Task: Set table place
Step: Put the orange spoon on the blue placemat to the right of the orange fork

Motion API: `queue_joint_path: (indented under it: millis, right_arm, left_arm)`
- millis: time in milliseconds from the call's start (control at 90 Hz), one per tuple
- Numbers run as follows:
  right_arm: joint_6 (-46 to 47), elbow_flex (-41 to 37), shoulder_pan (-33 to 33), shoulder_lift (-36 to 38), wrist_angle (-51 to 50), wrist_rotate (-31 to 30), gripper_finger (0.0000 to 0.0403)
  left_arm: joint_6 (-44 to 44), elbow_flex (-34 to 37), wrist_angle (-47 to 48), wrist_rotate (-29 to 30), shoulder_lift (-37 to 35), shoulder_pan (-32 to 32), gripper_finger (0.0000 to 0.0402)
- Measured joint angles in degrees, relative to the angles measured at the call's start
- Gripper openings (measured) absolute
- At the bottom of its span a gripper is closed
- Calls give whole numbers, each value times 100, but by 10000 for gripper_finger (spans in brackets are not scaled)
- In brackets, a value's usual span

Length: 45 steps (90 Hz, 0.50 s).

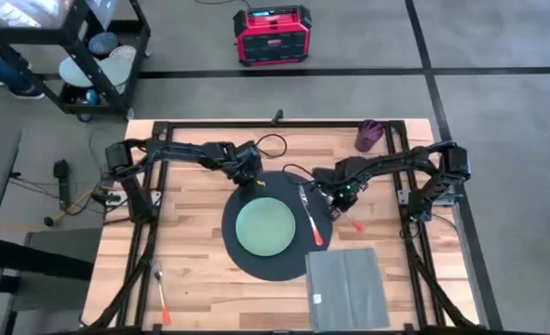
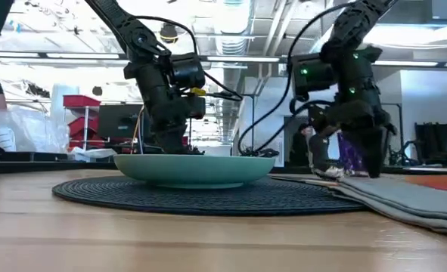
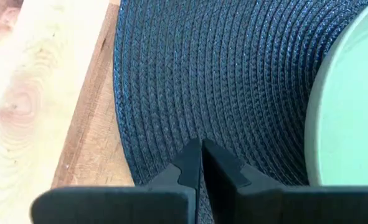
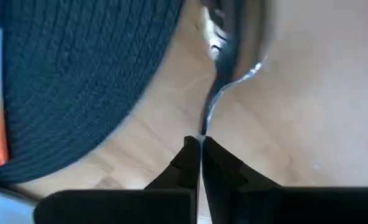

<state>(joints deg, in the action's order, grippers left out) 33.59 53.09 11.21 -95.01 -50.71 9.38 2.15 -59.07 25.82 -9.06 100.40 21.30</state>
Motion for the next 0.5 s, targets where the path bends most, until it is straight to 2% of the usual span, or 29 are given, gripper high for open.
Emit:
queue_joint_path:
  millis: [244, 433, 500]
  right_arm:
    - [83, 433, -35, 1, 61, 56, 1]
    - [300, 504, -62, 3, 603, 911, 1]
    - [391, 504, -117, 3, 781, 1004, 1]
  left_arm:
    - [11, 0, 2, 0, 0, 2, 0]
    - [13, 0, 8, 0, 0, 1, 0]
    - [13, 0, 9, 0, 0, 0, 0]
